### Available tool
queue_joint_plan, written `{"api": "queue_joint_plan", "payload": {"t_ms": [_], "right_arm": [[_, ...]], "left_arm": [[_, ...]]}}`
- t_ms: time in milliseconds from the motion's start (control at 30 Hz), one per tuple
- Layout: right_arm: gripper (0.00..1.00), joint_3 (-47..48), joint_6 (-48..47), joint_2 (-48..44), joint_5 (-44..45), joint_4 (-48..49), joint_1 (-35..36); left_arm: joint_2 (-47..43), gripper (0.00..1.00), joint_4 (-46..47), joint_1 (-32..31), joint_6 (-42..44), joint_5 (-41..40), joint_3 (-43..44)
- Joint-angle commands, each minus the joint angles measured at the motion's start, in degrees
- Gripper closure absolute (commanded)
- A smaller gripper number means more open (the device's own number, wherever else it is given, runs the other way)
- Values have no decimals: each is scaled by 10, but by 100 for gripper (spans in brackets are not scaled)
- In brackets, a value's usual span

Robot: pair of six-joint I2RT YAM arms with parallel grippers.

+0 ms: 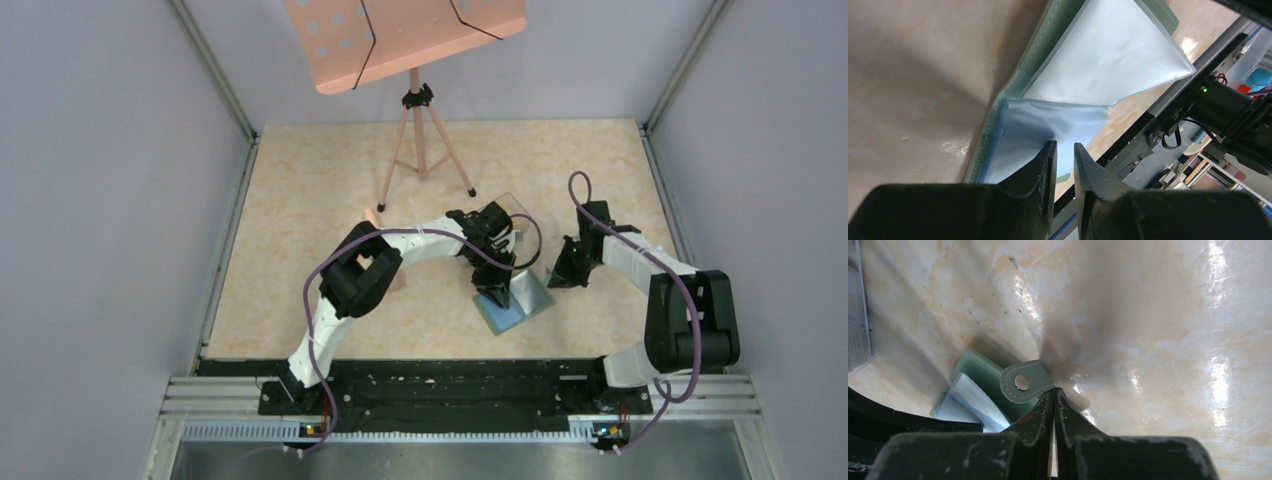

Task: Put the credit cards into the card holder
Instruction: Open the card holder at the center of the board.

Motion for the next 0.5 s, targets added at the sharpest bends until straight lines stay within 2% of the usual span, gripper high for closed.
{"api": "queue_joint_plan", "payload": {"t_ms": [0,267,467], "right_arm": [[100,31,11,9,22,26,-15],[100,21,14,28,33,21,-24],[100,26,27,16,-64,36,-42]], "left_arm": [[14,76,-8,-3,13,-5,19],[8,74,-19,-3,27,-20,31],[-13,67,-19,-3,54,-39,51]]}}
